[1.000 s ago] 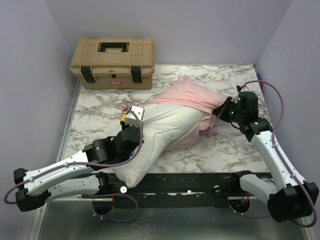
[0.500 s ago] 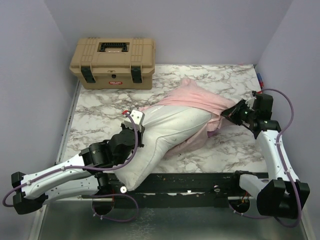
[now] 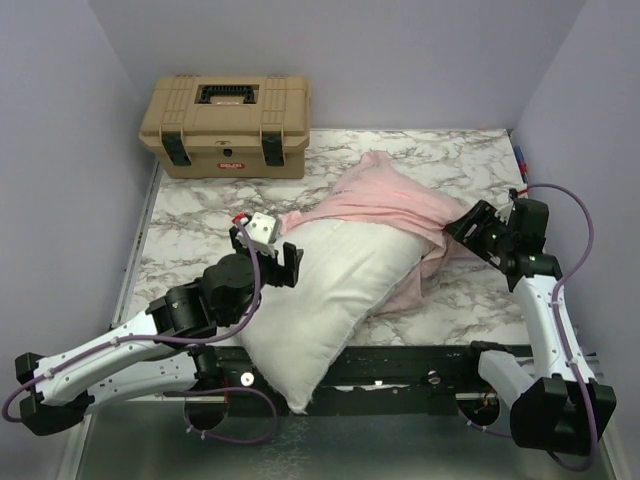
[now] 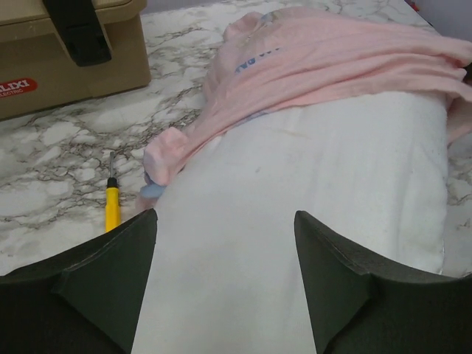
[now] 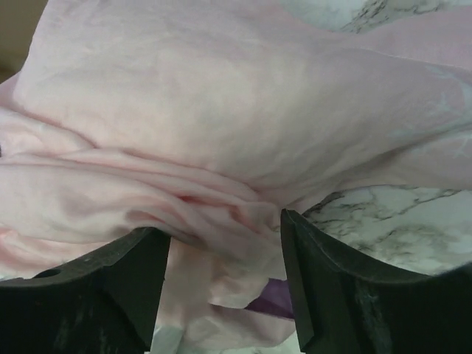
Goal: Remove the pillowcase from the pillow
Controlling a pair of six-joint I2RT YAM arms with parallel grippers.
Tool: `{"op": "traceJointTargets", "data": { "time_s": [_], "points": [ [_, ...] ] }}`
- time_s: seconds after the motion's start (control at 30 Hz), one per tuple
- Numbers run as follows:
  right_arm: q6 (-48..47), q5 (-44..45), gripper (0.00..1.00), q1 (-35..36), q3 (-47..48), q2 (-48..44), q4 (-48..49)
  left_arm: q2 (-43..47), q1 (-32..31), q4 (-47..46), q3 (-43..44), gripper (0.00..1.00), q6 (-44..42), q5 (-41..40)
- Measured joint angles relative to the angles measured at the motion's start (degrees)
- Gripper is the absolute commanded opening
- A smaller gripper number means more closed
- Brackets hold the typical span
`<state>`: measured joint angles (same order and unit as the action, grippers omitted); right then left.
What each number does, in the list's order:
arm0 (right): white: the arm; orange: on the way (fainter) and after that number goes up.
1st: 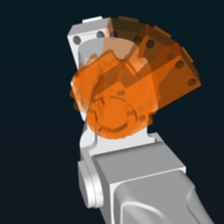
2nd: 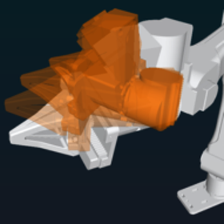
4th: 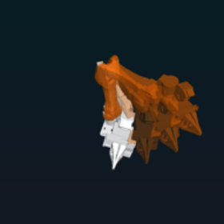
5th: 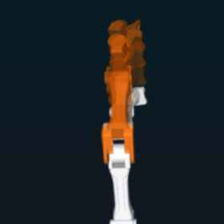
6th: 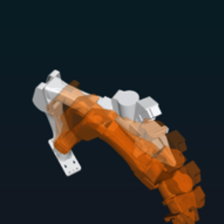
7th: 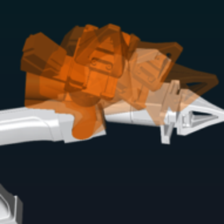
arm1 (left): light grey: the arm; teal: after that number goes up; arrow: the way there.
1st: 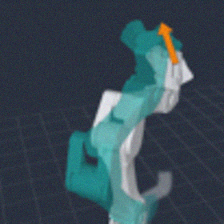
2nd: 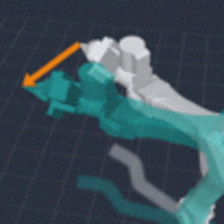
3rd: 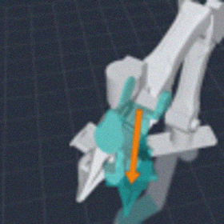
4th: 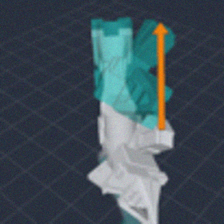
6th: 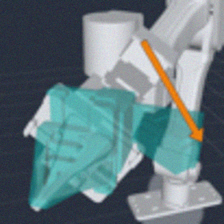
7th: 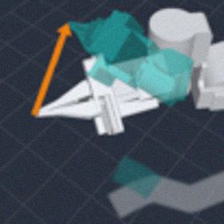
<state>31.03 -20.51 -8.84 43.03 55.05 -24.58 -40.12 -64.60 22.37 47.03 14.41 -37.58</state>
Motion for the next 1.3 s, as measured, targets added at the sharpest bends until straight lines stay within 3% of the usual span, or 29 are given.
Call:
{"op": "traceJointTargets", "data": {
  "time_s": [0.13, 0.33, 0.6, 0.9, 1.1, 1.3],
  "points": [
    [-1.4, 4.4, 0.88, 2.1, 0.2, -1.5, -0.9, -4.1, 0.1, -1.3, 2.5, 0.83, 0.8, -1.0],
    [-2.8, 10.5, 0.95, 5.2, 2.6, -4.3, -2.8, -11.0, 3.7, -3.8, 3.3, 0.85, 2.4, -0.4],
    [-5.3, 9.7, 1.0, 7.6, 3.4, -5.9, -2.9, -19.8, 20.9, -9.6, 0.7, 0.85, 7.1, 13.2],
    [-7.2, 2.3, 1.0, 12.9, 3.6, -4.2, 3.0, -22.3, 24.2, -15.6, -6.1, 0.83, 13.6, 29.5],
    [-9.2, 3.1, 1.0, 23.8, 8.4, 3.6, 5.2, -22.3, 24.4, -19.4, -8.6, 0.58, 15.6, 35.6],
    [-13.6, 6.4, 1.0, 35.8, 18.4, 14.8, 5.3, -22.2, 24.5, -21.5, -10.3, 0.17, 16.5, 37.9]
  ]
}}
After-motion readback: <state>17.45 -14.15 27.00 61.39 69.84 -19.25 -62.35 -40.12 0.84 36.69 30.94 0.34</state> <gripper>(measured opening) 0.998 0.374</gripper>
